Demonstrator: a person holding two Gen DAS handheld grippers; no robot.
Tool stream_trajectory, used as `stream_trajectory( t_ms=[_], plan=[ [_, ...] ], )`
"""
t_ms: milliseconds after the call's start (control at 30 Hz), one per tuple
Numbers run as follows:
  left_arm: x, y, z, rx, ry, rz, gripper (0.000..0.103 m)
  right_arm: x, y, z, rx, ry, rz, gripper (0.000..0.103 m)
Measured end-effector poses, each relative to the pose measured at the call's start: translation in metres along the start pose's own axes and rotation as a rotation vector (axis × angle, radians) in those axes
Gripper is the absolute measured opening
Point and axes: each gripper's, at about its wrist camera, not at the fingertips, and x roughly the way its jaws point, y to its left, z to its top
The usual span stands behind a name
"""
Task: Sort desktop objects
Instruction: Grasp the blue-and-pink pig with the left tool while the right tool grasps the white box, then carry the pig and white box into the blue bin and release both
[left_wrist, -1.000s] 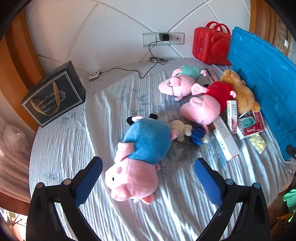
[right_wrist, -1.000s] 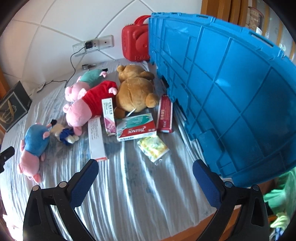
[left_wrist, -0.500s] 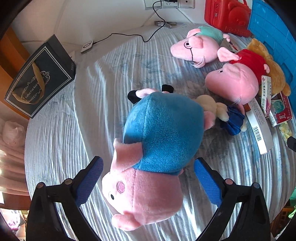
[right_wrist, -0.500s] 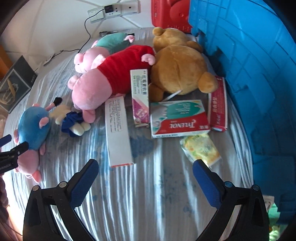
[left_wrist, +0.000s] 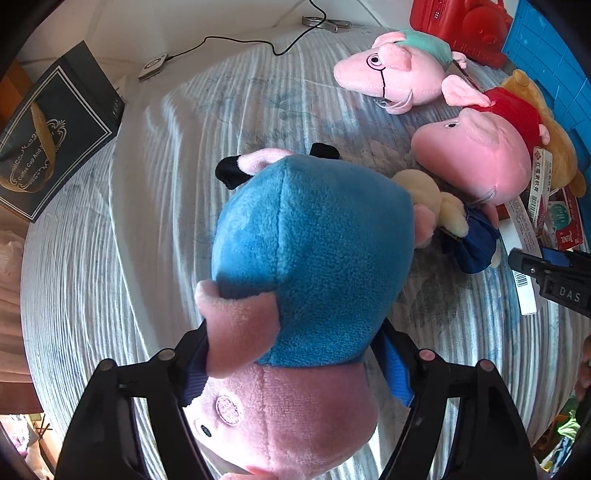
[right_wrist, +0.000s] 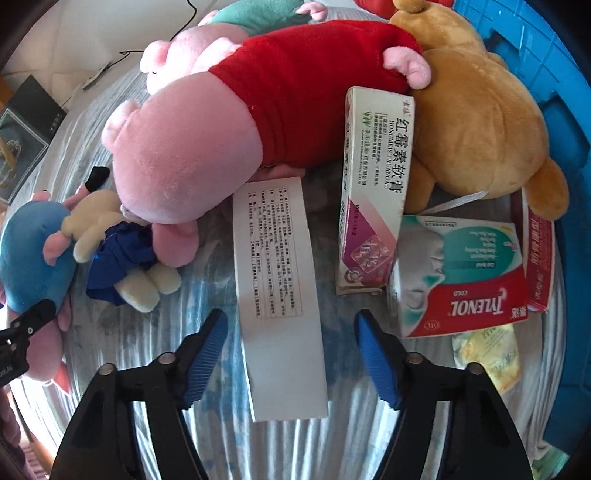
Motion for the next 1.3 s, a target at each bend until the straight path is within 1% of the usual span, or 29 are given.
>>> stream_trajectory(
  t_ms=[33,67,133,167,267,367,433,567,667,700,767,900,967,1067,1167,1300],
  plan=[
    [-0.003,0.001,0.0,-0.005,-0.006,-0.007,0.07,0.001,0.0,0.002,-0.004,0.0,-0.003,0.041],
    [-0.006,0.002,0.0,-0.012,-0.011,-0.013,0.068,0.0,0.001,0.002,-0.015,-0.002,-0.014,0.041],
    [-0.013,0.003,-0.003,-0.02,-0.026,-0.014,0.066,-0.006,0.0,0.002,-0.013,-0.004,0.019,0.041],
    [-0.019,0.003,-0.005,-0.02,-0.038,-0.013,0.066,-0.011,0.0,0.0,-0.019,-0.009,0.02,0.04],
    [-0.043,0.0,-0.013,-0.01,-0.096,-0.026,0.066,-0.033,0.001,-0.01,-0.034,-0.038,0.054,0.04],
    [-0.07,-0.007,-0.019,0.01,-0.162,-0.035,0.066,-0.064,-0.001,-0.024,-0.043,-0.09,0.081,0.04],
    [-0.091,-0.015,-0.023,0.027,-0.213,-0.045,0.066,-0.092,0.002,-0.042,-0.05,-0.142,0.102,0.04],
    [-0.137,-0.037,-0.027,0.07,-0.323,-0.071,0.066,-0.147,0.004,-0.069,-0.055,-0.278,0.111,0.04],
    [-0.172,-0.061,-0.026,0.111,-0.41,-0.111,0.066,-0.191,0.0,-0.084,-0.049,-0.384,0.1,0.04],
    [-0.184,-0.073,-0.025,0.132,-0.438,-0.118,0.066,-0.201,0.002,-0.083,-0.047,-0.416,0.089,0.04],
    [-0.208,-0.096,-0.022,0.166,-0.493,-0.136,0.066,-0.232,-0.01,-0.09,-0.033,-0.488,0.068,0.04],
    [-0.258,-0.148,-0.013,0.225,-0.599,-0.22,0.066,-0.291,-0.05,-0.105,0.021,-0.605,0.024,0.04],
    [-0.285,-0.18,-0.005,0.256,-0.652,-0.253,0.066,-0.318,-0.075,-0.113,0.057,-0.663,0.01,0.04],
    [-0.321,-0.232,0.006,0.298,-0.715,-0.312,0.066,-0.356,-0.118,-0.125,0.109,-0.729,-0.04,0.04],
    [-0.345,-0.284,0.019,0.346,-0.742,-0.365,0.066,-0.386,-0.168,-0.138,0.159,-0.771,-0.087,0.04],
    [-0.359,-0.352,0.037,0.382,-0.716,-0.435,0.066,-0.408,-0.236,-0.156,0.231,-0.788,-0.164,0.04]
  ],
)
